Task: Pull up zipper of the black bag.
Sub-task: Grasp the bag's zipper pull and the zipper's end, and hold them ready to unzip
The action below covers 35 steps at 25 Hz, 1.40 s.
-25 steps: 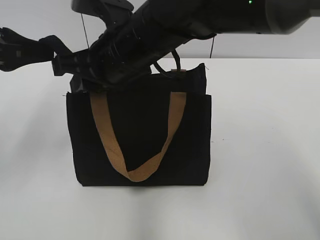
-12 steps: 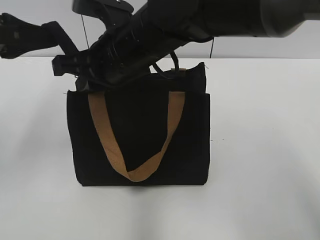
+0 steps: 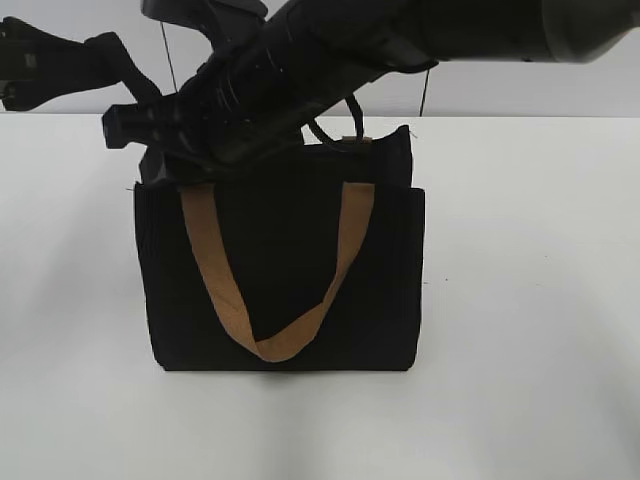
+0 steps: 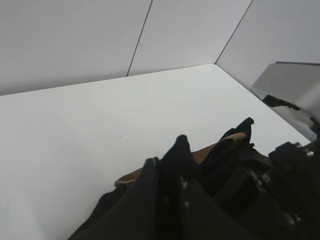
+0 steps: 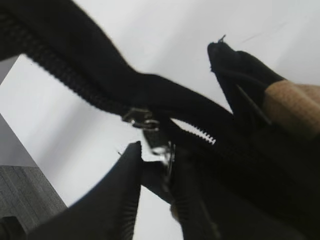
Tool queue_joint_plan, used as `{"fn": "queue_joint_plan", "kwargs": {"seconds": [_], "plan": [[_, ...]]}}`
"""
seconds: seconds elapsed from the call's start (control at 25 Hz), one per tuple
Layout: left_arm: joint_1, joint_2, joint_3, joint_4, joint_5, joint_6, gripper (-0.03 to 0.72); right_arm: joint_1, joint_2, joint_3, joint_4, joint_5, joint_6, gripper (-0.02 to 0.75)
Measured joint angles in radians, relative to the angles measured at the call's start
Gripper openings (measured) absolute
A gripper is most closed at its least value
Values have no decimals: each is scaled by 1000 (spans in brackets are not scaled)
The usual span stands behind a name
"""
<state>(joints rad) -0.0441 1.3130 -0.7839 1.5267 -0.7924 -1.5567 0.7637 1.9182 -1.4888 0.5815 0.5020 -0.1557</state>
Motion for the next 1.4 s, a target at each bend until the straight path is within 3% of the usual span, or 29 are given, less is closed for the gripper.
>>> {"fn": "queue_joint_plan", "kwargs": {"seconds": [0.08, 0.2, 0.28, 0.36, 0.48, 1.08, 1.4], "plan": [[0, 0, 0, -1, -5, 0, 20, 0, -1, 0, 1, 8, 0, 251], [0, 0, 0, -9, -19, 1, 20, 0, -1, 0, 1, 8, 0, 242], [0, 0, 0, -14, -25, 1, 20, 0, -1, 0, 1, 8, 0, 164], [0, 0, 0, -16, -26, 1, 20, 0, -1, 0, 1, 9, 0, 38], [0, 0, 0, -16, -28, 1, 20, 0, -2, 0, 2, 17, 0, -15], [0, 0, 0, 191, 60, -44, 20, 0, -118, 1, -8, 108, -49, -15], [0, -5, 0, 218, 56, -170, 20, -3, -118, 1, -132, 112, -26, -15]]}}
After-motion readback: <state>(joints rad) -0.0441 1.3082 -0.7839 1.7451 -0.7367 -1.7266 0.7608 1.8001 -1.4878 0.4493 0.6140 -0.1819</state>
